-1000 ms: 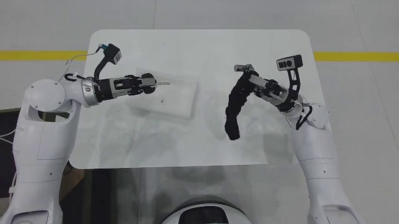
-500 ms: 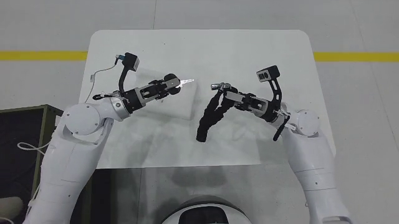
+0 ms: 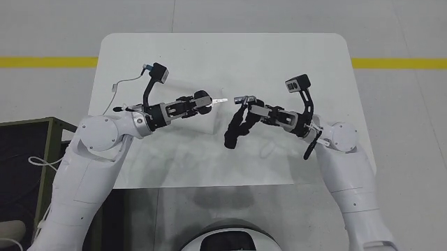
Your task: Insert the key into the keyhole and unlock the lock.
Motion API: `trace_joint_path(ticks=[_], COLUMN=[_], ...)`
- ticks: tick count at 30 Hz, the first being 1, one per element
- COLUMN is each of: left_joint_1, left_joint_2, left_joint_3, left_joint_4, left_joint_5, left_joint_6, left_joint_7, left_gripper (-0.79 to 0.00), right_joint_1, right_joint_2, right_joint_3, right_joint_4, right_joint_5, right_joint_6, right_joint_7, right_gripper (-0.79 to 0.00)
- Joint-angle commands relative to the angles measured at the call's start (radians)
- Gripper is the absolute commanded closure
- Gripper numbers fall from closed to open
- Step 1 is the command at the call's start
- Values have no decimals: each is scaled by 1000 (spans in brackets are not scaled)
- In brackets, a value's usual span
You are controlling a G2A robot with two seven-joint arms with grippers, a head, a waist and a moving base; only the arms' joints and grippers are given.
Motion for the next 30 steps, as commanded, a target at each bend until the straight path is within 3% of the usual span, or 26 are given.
trace_joint_path(ticks=[1, 30], left_joint_1=[-1, -6], left_joint_2=[-2, -24], left_joint_3=[4, 14], left_joint_4=[-1, 1], left_joint_5=[6, 18], left_joint_6=[3, 35], left_joint_7=[-7, -36], left_gripper=[0, 0], right_joint_1=[-1, -10], right_joint_2=[2, 23], right_joint_3=[-6, -66], right_joint_4=[-1, -12], right_joint_5=[6, 29], right_joint_6=[-3, -47], right_joint_7=[0, -37], right_gripper=[0, 0])
